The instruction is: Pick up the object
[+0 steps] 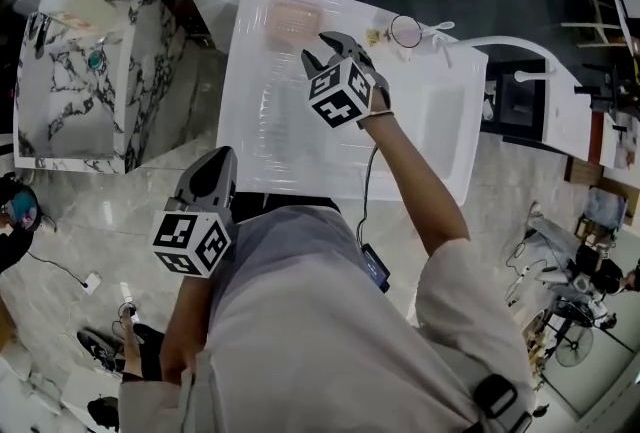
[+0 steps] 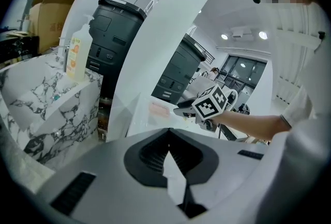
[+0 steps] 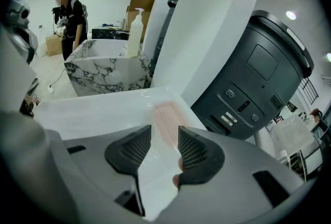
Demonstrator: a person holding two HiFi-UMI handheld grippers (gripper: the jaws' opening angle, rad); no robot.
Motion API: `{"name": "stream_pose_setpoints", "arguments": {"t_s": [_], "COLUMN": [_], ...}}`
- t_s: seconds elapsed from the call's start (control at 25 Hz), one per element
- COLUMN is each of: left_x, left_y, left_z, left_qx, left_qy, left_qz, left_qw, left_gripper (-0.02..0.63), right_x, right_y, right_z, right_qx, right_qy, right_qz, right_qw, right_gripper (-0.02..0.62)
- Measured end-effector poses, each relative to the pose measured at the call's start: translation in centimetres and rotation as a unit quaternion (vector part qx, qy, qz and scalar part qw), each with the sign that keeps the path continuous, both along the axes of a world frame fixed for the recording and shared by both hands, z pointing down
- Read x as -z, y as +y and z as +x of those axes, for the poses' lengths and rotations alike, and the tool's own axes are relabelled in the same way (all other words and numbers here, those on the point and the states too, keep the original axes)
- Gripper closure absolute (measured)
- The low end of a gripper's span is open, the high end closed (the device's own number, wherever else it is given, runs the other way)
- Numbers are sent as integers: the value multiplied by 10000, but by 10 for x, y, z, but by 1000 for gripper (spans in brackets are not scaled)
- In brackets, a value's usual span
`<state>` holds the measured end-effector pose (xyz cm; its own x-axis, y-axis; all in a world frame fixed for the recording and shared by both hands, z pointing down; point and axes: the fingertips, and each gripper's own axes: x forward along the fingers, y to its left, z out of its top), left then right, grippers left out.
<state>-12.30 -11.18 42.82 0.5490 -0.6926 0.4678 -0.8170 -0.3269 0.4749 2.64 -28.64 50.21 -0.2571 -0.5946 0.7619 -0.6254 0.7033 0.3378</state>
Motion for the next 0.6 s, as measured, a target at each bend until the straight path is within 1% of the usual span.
{"name": "stream_pose_setpoints", "arguments": {"t_s": [0.6], "left_x": [-5], "left_y": [5], "left_z": [-10], "left_qx": [345], "left_qy": [-72], "left_qz": [-121], "left_qw": [9993], "left_gripper": [604], "right_x": [-35], "right_y": [-20], "right_z": [-13], "right_qx": [409], "right_qy": [465], "right_qz": [-208], "right_qw": [9979], "right_gripper": [422]}}
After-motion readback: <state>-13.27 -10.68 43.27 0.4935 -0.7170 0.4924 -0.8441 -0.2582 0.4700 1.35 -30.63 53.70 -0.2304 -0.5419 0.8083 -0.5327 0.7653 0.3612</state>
